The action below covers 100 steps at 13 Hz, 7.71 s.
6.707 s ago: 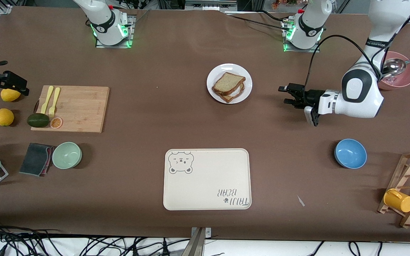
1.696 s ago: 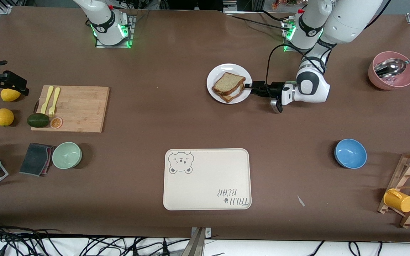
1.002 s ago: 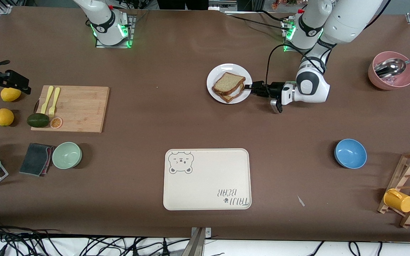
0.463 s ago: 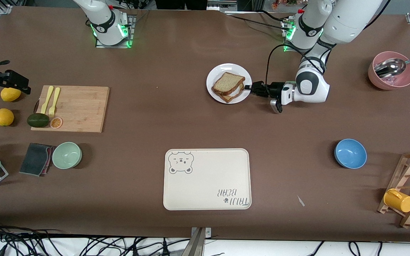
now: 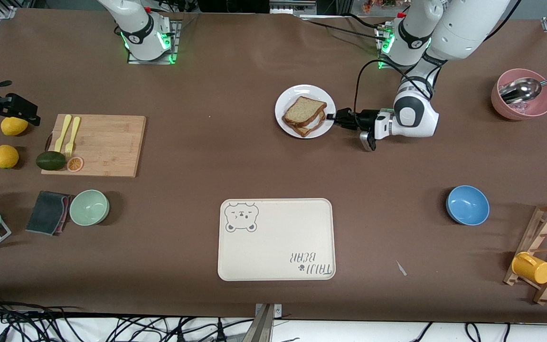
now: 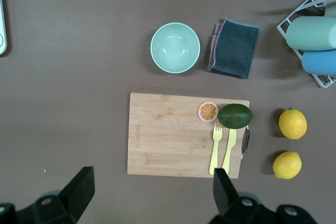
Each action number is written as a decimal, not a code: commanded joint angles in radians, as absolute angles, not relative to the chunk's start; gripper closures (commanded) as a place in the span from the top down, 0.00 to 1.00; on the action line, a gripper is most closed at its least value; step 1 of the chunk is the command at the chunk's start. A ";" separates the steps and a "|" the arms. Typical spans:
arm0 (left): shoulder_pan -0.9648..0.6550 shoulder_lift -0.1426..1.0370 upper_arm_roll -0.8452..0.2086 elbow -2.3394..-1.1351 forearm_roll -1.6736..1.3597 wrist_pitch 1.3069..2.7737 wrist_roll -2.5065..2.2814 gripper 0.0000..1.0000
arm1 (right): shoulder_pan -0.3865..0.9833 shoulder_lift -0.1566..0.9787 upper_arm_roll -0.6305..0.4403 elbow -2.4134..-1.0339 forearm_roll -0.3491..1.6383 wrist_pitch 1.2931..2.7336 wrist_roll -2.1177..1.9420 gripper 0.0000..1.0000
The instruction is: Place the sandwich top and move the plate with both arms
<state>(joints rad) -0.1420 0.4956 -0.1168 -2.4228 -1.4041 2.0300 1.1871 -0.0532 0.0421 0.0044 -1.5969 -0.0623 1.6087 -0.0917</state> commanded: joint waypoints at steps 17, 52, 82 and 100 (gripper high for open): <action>-0.149 0.500 -0.114 -2.382 -1.431 2.034 1.215 0.00 | -0.066 0.023 0.014 -1.612 -0.064 1.601 -0.107 1.00; -0.360 0.583 -0.117 -2.097 -1.559 2.180 0.908 0.00 | -0.064 0.023 0.012 -1.612 -0.060 1.601 -0.095 1.00; -0.360 0.598 -0.115 -2.102 -1.543 2.180 0.910 0.00 | -0.061 0.018 0.018 -1.612 -0.061 1.594 -0.097 1.00; -0.195 0.707 -0.077 -1.775 -1.511 2.134 0.854 0.00 | -0.063 0.020 0.018 -1.612 -0.060 1.594 -0.097 1.00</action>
